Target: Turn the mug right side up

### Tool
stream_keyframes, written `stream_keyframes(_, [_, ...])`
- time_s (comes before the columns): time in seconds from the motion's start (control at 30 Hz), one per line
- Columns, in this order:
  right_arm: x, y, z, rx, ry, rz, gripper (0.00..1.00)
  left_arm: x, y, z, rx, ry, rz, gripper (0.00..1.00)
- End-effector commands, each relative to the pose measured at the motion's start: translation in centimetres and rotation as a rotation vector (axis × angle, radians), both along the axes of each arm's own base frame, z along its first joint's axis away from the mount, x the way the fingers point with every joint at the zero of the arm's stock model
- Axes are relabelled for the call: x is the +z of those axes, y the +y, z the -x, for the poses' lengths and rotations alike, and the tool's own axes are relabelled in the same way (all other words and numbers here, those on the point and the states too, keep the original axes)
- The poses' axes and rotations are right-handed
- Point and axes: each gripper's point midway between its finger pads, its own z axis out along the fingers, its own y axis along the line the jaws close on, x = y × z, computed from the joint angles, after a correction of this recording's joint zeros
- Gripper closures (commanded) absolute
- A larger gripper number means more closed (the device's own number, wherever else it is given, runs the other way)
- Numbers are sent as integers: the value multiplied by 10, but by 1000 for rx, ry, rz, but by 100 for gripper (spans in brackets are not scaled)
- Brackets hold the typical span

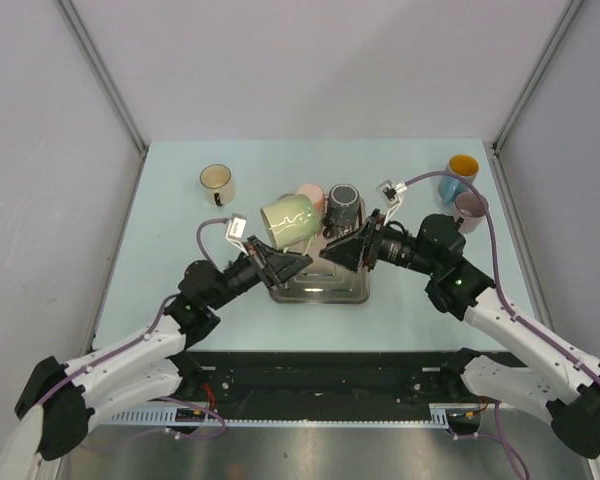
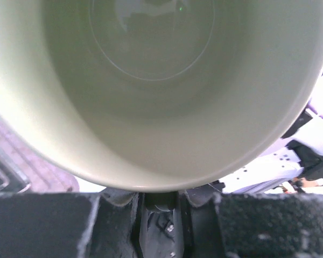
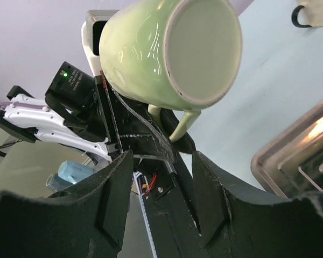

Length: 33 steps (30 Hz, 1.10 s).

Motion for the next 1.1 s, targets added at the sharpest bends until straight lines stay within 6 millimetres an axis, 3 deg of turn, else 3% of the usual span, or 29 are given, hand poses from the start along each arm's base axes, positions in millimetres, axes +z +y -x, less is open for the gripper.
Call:
stream_keyframes(0.0, [27, -24, 6, -80, -111, 29, 47, 43, 27, -8, 128, -154, -33, 100])
stream_keyframes(0.07, [26, -35, 4, -142, -117, 58, 47, 48, 51, -21, 251, -180, -95, 100])
stream_keyframes(0.17, [11, -49, -2, -230, -104, 136, 48, 30, 94, -52, 476, -120, -316, 100])
stream_keyframes(0.23, [-9, -56, -10, -302, -64, 215, 49, 13, 127, -65, 597, -46, -486, 100])
stream_keyframes(0.27, [-17, -59, -14, -328, -47, 244, 49, -10, 139, -71, 630, 25, -595, 100])
stream_keyframes(0.3, [-29, -62, -15, -350, -19, 288, 50, -5, 158, -80, 728, 46, -641, 100])
stream_keyframes(0.37, [-42, -68, -24, -411, 2, 341, 51, -27, 185, -87, 798, 148, -777, 100])
stream_keyframes(0.5, [-55, -78, -28, -471, 11, 405, 51, -58, 207, -108, 815, 283, -889, 100])
stream_keyframes(0.73, [-60, -83, -28, -480, -9, 448, 50, -97, 250, -138, 869, 486, -952, 100])
stream_keyframes(0.93, [-64, -83, -29, -477, -18, 471, 50, -117, 284, -169, 885, 601, -991, 100])
stream_keyframes(0.97, [-65, -83, -30, -474, -19, 475, 50, -131, 285, -175, 859, 641, -1005, 100])
stream_keyframes(1.03, [-66, -82, -29, -472, -17, 478, 50, -131, 292, -186, 862, 654, -1010, 100])
stream_keyframes(1.07, [-65, -83, -30, -474, -16, 475, 50, -145, 290, -190, 834, 689, -1028, 100])
